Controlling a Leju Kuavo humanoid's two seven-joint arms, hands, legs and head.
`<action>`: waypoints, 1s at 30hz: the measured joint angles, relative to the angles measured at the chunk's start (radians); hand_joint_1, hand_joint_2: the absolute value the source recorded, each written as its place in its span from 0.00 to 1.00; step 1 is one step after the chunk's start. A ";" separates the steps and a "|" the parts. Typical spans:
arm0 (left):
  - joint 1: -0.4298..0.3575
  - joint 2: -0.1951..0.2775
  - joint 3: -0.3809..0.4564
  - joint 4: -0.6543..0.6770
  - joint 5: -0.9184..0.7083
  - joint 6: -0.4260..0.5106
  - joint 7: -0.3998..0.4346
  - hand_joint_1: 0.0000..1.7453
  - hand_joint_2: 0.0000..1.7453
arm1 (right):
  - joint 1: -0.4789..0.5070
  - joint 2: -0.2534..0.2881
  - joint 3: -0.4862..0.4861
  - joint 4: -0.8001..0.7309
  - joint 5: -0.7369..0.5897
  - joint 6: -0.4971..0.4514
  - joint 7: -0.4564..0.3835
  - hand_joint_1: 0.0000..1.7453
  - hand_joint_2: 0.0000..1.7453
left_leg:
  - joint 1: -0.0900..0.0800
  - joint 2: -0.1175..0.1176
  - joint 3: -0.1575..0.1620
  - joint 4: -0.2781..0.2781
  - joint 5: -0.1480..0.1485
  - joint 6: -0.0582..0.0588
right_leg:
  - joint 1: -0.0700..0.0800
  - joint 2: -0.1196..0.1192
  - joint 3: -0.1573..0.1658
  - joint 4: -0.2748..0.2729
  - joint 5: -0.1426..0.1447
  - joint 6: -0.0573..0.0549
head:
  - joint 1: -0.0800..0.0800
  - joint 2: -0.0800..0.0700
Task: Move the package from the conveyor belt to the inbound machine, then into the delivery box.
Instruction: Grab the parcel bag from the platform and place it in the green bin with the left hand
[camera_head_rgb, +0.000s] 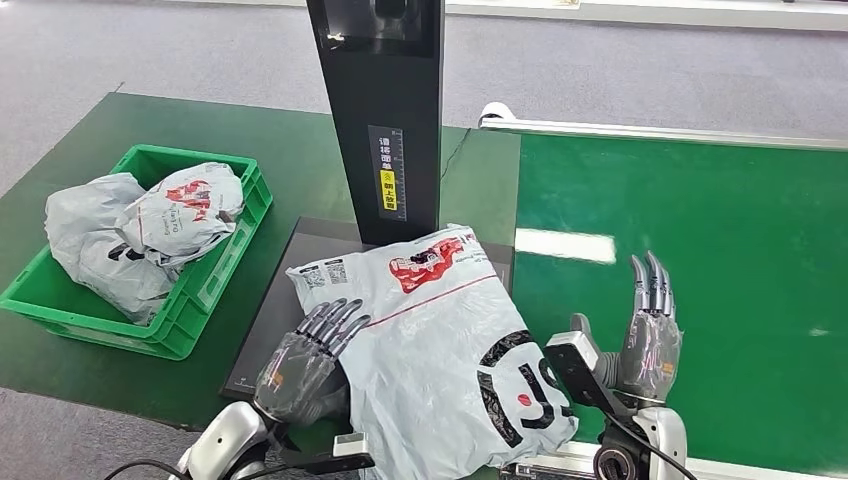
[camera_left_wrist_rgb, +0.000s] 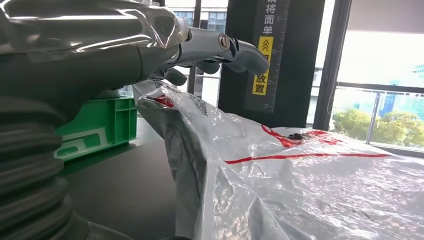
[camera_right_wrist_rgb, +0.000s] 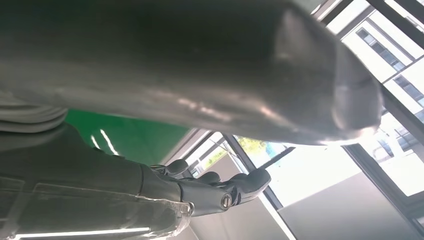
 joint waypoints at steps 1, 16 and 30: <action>-0.004 0.000 -0.003 0.003 -0.001 0.000 0.001 0.00 1.00 | 0.000 0.000 0.000 0.000 0.000 0.000 0.000 0.00 0.00 | 0.000 0.000 0.000 0.000 0.000 0.000 | 0.000 0.000 0.000 0.000 0.000 0.000 | 0.000 0.000; -0.041 0.000 -0.013 0.033 0.082 -0.043 -0.023 1.00 1.00 | 0.000 0.000 -0.003 -0.001 -0.004 -0.003 0.000 0.00 0.00 | 0.000 0.000 0.000 0.000 0.000 0.000 | 0.000 0.000 0.000 0.000 0.000 0.000 | 0.000 0.000; -0.081 0.006 -0.002 0.032 0.148 -0.074 -0.047 1.00 1.00 | 0.009 0.004 -0.019 -0.014 -0.009 -0.005 0.000 0.00 0.00 | 0.000 0.000 0.000 0.000 0.000 0.000 | 0.000 0.000 0.000 0.000 0.000 0.000 | 0.000 0.000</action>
